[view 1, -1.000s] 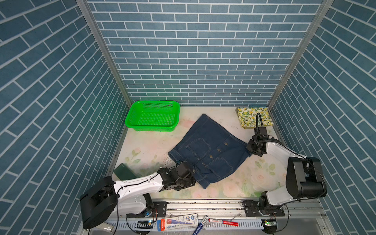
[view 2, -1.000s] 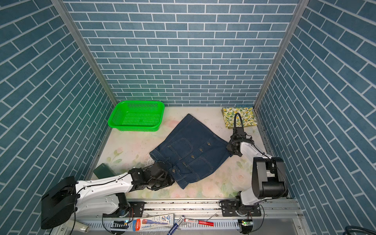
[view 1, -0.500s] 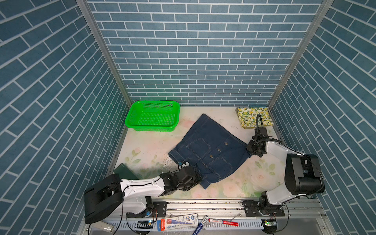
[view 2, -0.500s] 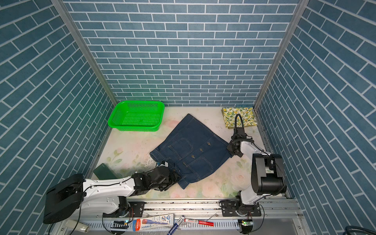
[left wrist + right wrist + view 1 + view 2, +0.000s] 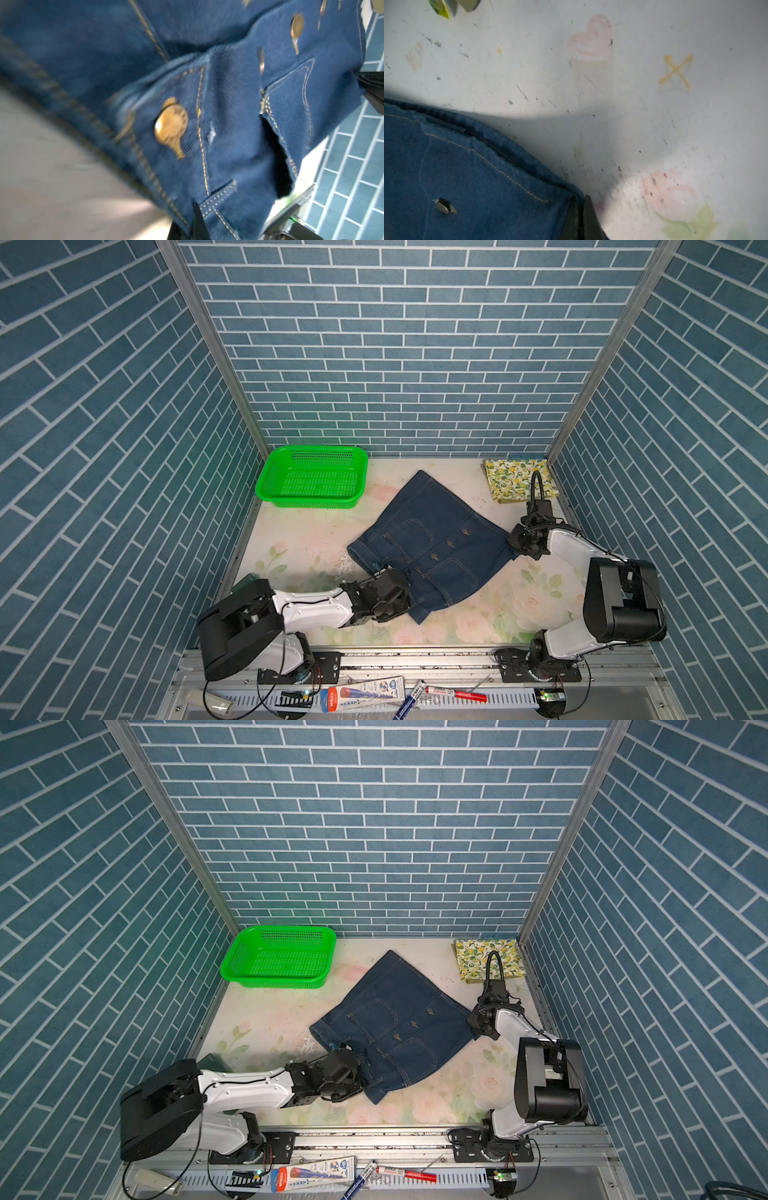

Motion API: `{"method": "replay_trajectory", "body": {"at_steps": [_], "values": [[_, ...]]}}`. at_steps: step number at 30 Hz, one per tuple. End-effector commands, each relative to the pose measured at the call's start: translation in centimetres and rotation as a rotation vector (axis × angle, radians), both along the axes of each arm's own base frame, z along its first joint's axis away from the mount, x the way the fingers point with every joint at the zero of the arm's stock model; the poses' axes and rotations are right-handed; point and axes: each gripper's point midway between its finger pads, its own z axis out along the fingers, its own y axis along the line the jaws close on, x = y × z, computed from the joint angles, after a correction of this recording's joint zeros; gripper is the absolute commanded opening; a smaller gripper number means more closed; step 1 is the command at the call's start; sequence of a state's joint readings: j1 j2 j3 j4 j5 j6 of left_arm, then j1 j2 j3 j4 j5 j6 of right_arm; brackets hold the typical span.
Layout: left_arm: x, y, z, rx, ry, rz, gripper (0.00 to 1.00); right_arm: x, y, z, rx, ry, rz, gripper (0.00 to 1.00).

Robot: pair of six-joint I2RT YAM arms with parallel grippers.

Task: Fold and stack skirts
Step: Smooth out the skirt at the center of the table, then rotate the skirt at the center of the table.

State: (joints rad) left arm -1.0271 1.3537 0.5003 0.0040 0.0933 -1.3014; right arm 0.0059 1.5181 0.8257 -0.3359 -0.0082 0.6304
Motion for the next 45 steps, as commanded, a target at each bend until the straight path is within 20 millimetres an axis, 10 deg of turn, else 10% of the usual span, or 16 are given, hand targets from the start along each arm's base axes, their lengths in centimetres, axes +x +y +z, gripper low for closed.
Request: {"method": "replay_trajectory", "body": {"at_steps": [1, 8, 10, 16, 21, 28, 35, 45], "values": [[-0.7, 5.3, -0.5, 0.222, 0.013, -0.108, 0.00, 0.3, -0.7, 0.7, -0.011, -0.037, 0.002, 0.00], [-0.8, 8.2, -0.2, 0.296, 0.026, -0.151, 0.01, 0.8, 0.1, 0.2, 0.028, -0.049, 0.030, 0.00], [-0.9, 8.0, -0.1, 0.285, 0.023, -0.156, 0.39, 0.9, 0.3, 0.3, 0.032, -0.057, 0.042, 0.00], [0.0, 7.7, 2.5, 0.287, -0.067, -0.184, 0.77, 1.3, 0.4, 1.5, 0.028, -0.075, 0.069, 0.29], [1.3, 8.8, 5.1, 0.390, -0.152, -0.220, 0.78, 1.6, -0.1, 4.6, -0.011, -0.126, 0.070, 0.63], [5.3, 8.9, 6.4, 0.568, -0.218, -0.279, 0.78, -0.9, -0.4, 8.3, -0.038, -0.164, 0.035, 0.73], [10.9, 9.9, 7.4, 0.853, -0.275, -0.333, 0.79, -6.4, 1.4, 6.5, -0.021, -0.088, 0.040, 0.72], [14.9, 11.5, 5.4, 0.941, -0.247, -0.308, 0.79, -8.0, 5.9, 2.3, 0.119, 0.012, 0.096, 0.71]]}}
